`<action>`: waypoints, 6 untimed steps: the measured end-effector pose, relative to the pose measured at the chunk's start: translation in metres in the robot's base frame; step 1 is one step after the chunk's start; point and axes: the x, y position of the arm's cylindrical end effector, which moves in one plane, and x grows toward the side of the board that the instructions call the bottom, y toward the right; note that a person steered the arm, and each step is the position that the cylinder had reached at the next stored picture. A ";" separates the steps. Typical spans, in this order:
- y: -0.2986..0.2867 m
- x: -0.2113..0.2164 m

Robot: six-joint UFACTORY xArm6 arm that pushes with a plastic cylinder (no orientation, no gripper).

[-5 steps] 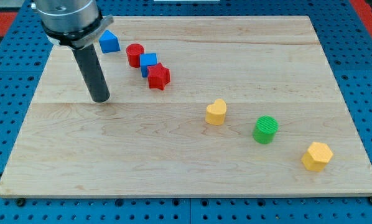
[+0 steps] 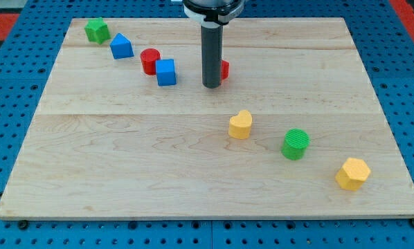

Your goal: Push the red star to the top center of the board

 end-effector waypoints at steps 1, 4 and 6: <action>0.002 -0.020; 0.049 -0.111; 0.066 -0.090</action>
